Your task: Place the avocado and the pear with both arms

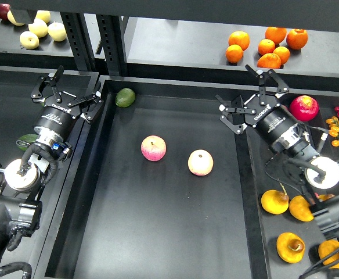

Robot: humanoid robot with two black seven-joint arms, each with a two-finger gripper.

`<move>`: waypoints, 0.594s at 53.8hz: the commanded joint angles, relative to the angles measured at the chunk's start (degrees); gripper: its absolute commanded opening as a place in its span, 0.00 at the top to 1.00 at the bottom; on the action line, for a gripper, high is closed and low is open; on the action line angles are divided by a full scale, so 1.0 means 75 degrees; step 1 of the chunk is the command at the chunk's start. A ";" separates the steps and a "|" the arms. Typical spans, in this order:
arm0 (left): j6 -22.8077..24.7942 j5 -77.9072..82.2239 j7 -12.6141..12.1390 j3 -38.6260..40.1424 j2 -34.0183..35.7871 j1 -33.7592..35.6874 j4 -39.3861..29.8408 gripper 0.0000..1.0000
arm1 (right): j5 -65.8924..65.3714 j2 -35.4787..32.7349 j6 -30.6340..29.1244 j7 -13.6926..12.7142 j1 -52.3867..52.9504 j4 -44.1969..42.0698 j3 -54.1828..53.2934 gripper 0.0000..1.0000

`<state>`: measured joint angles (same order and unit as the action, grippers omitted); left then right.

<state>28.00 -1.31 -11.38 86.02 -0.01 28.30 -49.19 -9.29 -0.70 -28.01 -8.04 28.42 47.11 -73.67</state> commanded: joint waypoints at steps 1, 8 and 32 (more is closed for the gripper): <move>0.0000 -0.0001 0.0005 0.0004 0.0001 0.0011 0.0031 0.00 | -0.0483 0.0093 0.0001 0.0170 0.0007 -0.0398 -0.0219 0.01; 0.0000 -0.0001 0.0005 -0.0008 0.0001 0.0011 -0.0004 0.00 | -0.0718 0.0093 0.0136 0.0205 0.0031 -0.0773 -0.0360 0.01; 0.0000 -0.0001 0.0005 -0.0137 0.0001 -0.0001 0.0031 0.00 | -0.0730 0.0093 0.0160 0.0264 0.0148 -0.0844 -0.0372 0.01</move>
<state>28.00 -1.31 -11.33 85.34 -0.01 28.30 -49.21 -14.76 0.01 -26.77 -6.07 29.42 40.61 -76.46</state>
